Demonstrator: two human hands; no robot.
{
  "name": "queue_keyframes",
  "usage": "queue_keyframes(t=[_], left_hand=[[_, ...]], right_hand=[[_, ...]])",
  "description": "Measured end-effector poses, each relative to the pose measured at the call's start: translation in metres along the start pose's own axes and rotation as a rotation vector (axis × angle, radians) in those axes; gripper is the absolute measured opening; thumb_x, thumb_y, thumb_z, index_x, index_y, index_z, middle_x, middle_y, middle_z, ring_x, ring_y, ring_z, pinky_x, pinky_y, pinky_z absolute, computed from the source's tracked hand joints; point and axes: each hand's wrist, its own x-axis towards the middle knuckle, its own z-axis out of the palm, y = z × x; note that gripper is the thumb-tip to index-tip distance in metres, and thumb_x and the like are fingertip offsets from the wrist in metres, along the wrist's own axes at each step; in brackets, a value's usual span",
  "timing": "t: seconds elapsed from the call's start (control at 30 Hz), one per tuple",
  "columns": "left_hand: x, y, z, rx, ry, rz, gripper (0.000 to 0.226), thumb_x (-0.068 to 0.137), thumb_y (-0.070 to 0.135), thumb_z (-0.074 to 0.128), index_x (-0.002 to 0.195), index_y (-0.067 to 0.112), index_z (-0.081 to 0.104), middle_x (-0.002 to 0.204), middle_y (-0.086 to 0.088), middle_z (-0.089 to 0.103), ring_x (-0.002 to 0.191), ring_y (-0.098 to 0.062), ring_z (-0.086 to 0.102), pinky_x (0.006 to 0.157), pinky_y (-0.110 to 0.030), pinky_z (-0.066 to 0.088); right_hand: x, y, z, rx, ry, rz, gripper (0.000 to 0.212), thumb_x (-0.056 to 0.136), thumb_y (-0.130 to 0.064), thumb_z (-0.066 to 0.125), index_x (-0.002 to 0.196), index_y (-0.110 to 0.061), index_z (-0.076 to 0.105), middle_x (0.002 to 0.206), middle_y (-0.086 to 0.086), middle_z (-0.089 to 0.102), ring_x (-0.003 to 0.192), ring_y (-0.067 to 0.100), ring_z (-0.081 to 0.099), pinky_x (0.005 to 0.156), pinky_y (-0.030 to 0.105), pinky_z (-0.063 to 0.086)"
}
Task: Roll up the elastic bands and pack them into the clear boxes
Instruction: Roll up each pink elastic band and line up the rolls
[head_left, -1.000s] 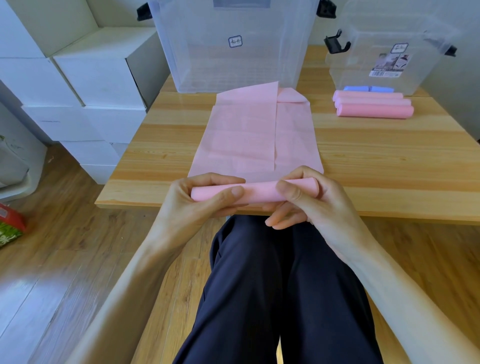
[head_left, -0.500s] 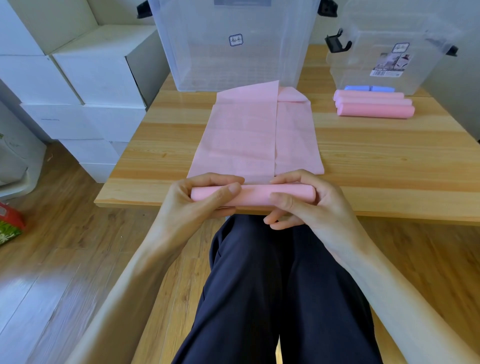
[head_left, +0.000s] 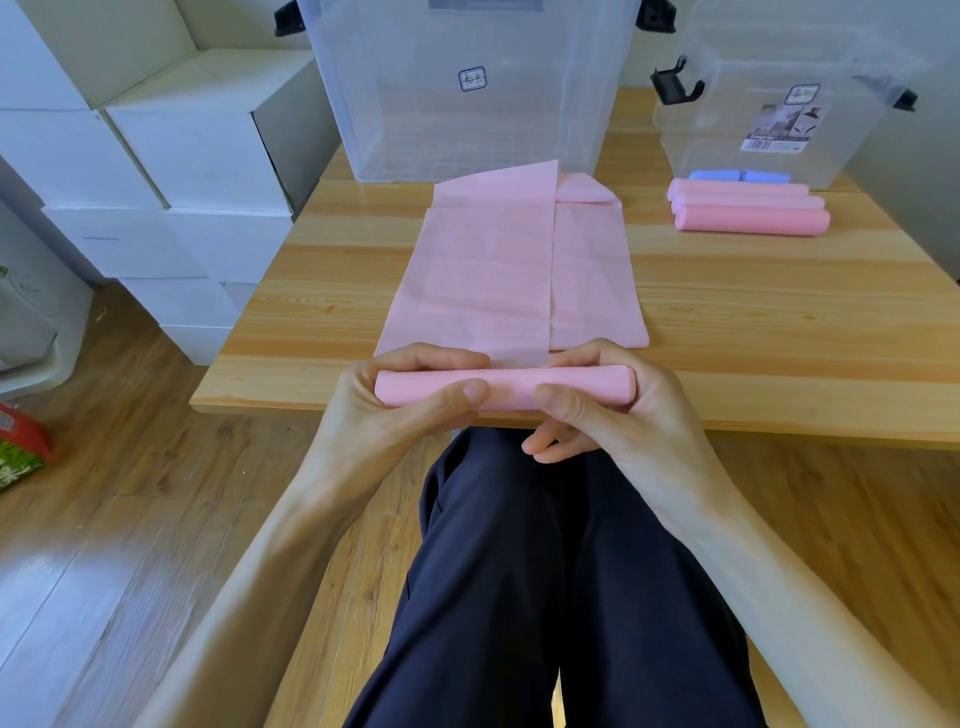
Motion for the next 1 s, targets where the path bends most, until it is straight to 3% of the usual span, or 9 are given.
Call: queue_keyframes(t=[0.13, 0.3, 0.37, 0.5, 0.6, 0.7, 0.9, 1.0], left_hand=[[-0.0013, 0.0004, 0.0015, 0.009, -0.004, 0.009, 0.013, 0.071, 0.021, 0.085, 0.082, 0.025, 0.081, 0.090, 0.002, 0.077, 0.086, -0.013, 0.073, 0.074, -0.024, 0.060], [-0.0005, 0.0003, 0.0032, 0.023, 0.043, -0.059, 0.014, 0.069, 0.028, 0.073, 0.080, 0.024, 0.081, 0.096, 0.004, 0.077, 0.090, -0.012, 0.073, 0.069, -0.020, 0.058], [-0.0003, 0.0002, 0.0031, 0.010, 0.033, -0.074, 0.016, 0.070, 0.027, 0.073, 0.083, 0.021, 0.080, 0.097, 0.003, 0.076, 0.092, -0.013, 0.073, 0.070, -0.020, 0.059], [-0.0005, 0.0012, 0.0046, 0.042, 0.038, -0.035, 0.015, 0.073, 0.024, 0.070, 0.084, 0.017, 0.077, 0.098, 0.003, 0.077, 0.093, -0.010, 0.073, 0.071, -0.021, 0.059], [0.0006, 0.0008, 0.0041, 0.064, 0.051, -0.036, 0.017, 0.074, 0.027, 0.070, 0.086, 0.016, 0.077, 0.097, 0.004, 0.077, 0.093, -0.010, 0.073, 0.071, -0.020, 0.058], [0.0002, -0.0007, 0.0039, 0.065, 0.020, -0.057, 0.020, 0.068, 0.029, 0.076, 0.085, 0.019, 0.079, 0.098, 0.000, 0.077, 0.094, -0.016, 0.073, 0.077, -0.025, 0.060], [0.0011, -0.0016, 0.0053, 0.011, 0.037, -0.055, 0.020, 0.063, 0.025, 0.080, 0.083, 0.023, 0.080, 0.095, -0.002, 0.077, 0.093, -0.021, 0.073, 0.085, -0.036, 0.060], [0.0003, -0.0002, 0.0044, 0.016, 0.001, -0.050, 0.023, 0.064, 0.022, 0.084, 0.087, 0.024, 0.080, 0.097, -0.003, 0.076, 0.094, -0.021, 0.073, 0.085, -0.033, 0.060]], right_hand=[[0.0007, -0.0023, 0.0005, -0.008, 0.018, 0.020, 0.032, 0.078, -0.025, 0.071, 0.095, 0.001, 0.062, 0.074, 0.011, 0.074, 0.064, 0.030, 0.074, 0.058, 0.036, 0.062], [0.0011, -0.0026, -0.0019, 0.003, 0.017, -0.007, 0.022, 0.079, -0.005, 0.074, 0.099, -0.005, 0.066, 0.072, 0.009, 0.072, 0.067, 0.028, 0.074, 0.059, 0.032, 0.061], [0.0018, -0.0027, -0.0022, -0.003, 0.044, -0.005, 0.018, 0.080, -0.010, 0.074, 0.095, -0.004, 0.068, 0.070, 0.009, 0.072, 0.065, 0.029, 0.074, 0.058, 0.032, 0.061], [0.0022, -0.0028, -0.0017, 0.024, 0.065, 0.039, 0.024, 0.078, -0.024, 0.073, 0.094, -0.007, 0.068, 0.069, 0.010, 0.071, 0.064, 0.030, 0.073, 0.058, 0.032, 0.061], [0.0015, -0.0032, 0.0001, 0.011, 0.013, 0.047, 0.038, 0.075, -0.013, 0.077, 0.110, -0.012, 0.063, 0.072, 0.013, 0.073, 0.069, 0.028, 0.075, 0.062, 0.032, 0.061], [0.0026, -0.0011, 0.0014, 0.010, 0.010, 0.022, 0.038, 0.078, -0.004, 0.077, 0.112, -0.011, 0.061, 0.073, 0.012, 0.074, 0.069, 0.027, 0.074, 0.063, 0.034, 0.062], [0.0014, 0.0007, 0.0047, 0.031, 0.021, 0.023, 0.030, 0.079, -0.016, 0.074, 0.100, -0.008, 0.056, 0.076, 0.010, 0.074, 0.068, 0.029, 0.074, 0.061, 0.035, 0.062], [0.0013, 0.0010, 0.0036, 0.040, 0.031, 0.019, 0.027, 0.080, -0.021, 0.071, 0.097, -0.007, 0.055, 0.078, 0.011, 0.074, 0.070, 0.030, 0.075, 0.062, 0.034, 0.062]])
